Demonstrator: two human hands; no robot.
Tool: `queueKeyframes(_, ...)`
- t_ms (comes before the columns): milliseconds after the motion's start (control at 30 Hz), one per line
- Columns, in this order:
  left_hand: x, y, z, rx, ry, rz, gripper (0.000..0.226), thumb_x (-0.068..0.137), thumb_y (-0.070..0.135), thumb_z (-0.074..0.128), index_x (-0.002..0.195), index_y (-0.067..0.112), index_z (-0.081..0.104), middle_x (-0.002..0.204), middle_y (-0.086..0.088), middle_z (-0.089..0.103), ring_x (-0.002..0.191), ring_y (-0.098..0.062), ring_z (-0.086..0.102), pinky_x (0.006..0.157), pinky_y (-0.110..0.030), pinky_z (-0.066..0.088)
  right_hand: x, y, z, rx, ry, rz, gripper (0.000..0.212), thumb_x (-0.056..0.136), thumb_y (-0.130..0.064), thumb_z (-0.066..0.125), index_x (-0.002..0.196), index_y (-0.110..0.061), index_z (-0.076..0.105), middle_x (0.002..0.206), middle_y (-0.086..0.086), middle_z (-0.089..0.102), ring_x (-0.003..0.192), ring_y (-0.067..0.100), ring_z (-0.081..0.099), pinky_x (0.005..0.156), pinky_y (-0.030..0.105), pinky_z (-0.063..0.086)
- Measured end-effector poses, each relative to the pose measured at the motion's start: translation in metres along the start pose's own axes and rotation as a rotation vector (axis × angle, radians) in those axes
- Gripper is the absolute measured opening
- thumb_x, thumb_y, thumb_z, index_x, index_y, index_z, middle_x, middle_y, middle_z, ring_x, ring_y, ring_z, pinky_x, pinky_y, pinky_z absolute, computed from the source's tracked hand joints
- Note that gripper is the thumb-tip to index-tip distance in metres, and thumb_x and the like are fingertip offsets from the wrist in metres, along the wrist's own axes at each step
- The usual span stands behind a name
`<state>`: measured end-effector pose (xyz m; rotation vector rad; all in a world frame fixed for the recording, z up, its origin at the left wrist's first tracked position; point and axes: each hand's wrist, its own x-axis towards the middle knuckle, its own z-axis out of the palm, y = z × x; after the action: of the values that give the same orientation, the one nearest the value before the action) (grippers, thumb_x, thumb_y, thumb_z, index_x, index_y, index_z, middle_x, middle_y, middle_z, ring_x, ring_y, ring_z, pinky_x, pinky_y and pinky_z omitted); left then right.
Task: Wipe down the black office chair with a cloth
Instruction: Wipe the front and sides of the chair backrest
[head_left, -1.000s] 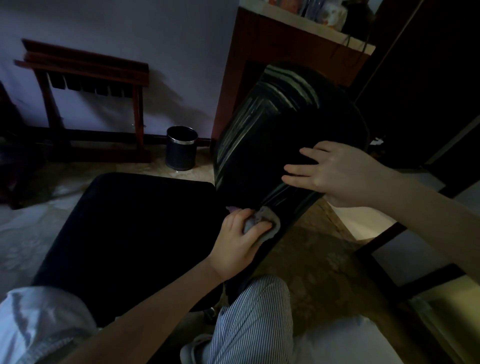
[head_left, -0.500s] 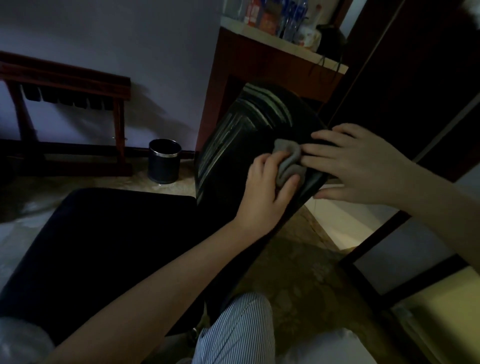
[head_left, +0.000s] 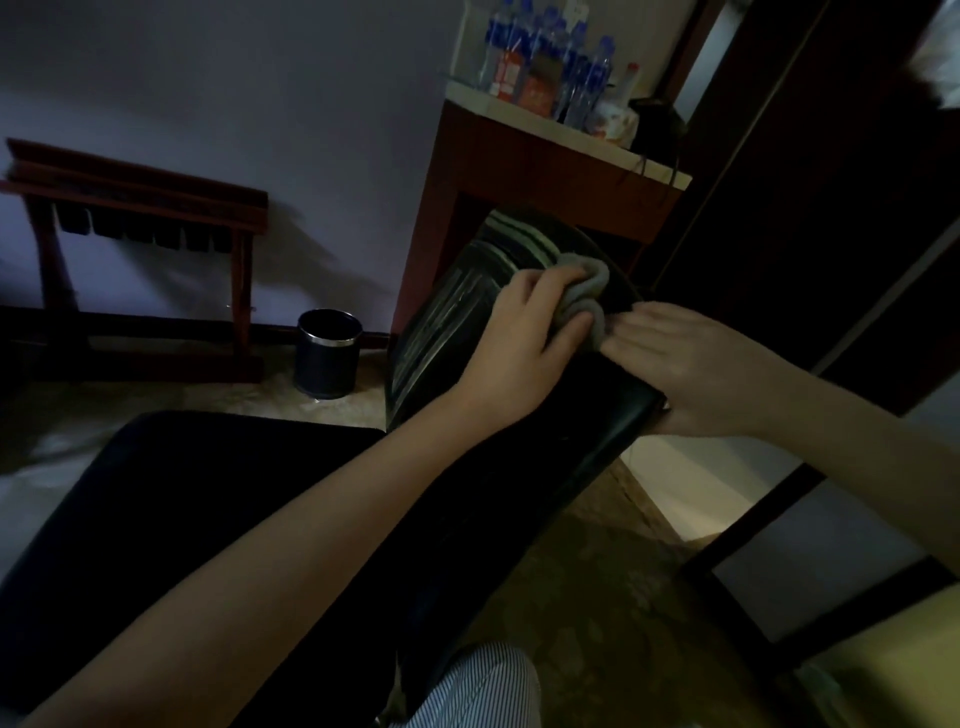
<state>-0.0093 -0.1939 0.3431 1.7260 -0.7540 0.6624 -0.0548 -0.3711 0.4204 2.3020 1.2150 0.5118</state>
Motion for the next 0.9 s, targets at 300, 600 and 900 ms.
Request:
queueKeyframes(300,0.008,-0.028,0.026,-0.263,-0.05,-0.012,0.035,0.094,0.024,0.048,0.129,0.022,0.043,0.119,0.006,0.048,0.117,-0.009,0.042,0.098,-0.013,0.033,-0.002,0.001,0.011,-0.017,0.072,-0.126,0.037,0.087,-0.038,0.05,0.116,-0.016,0.047,0.116,0.019,0.063,0.116,0.033,0.049,0.103,0.049,0.03)
queueKeyframes(600,0.087,-0.066,0.051,-0.076,0.083,-0.302,0.041,0.098,0.027,0.043,0.135,0.009,0.039,0.127,-0.021,0.044,0.116,-0.033,0.042,0.097,-0.035,0.033,-0.001,0.001,0.015,-0.002,0.093,-0.165,0.049,0.06,-0.011,0.085,0.104,-0.004,0.066,0.109,0.021,0.066,0.108,0.041,0.06,0.098,0.054,0.035)
queueKeyframes(900,0.057,-0.063,0.045,-0.043,0.035,-0.233,0.043,0.098,0.028,0.042,0.138,0.011,0.037,0.134,-0.014,0.044,0.124,-0.025,0.037,0.102,-0.032,0.025,0.001,0.0,0.011,-0.032,0.063,-0.165,0.051,0.054,-0.013,0.087,0.101,-0.005,0.07,0.107,0.02,0.067,0.105,0.039,0.062,0.097,0.051,0.038)
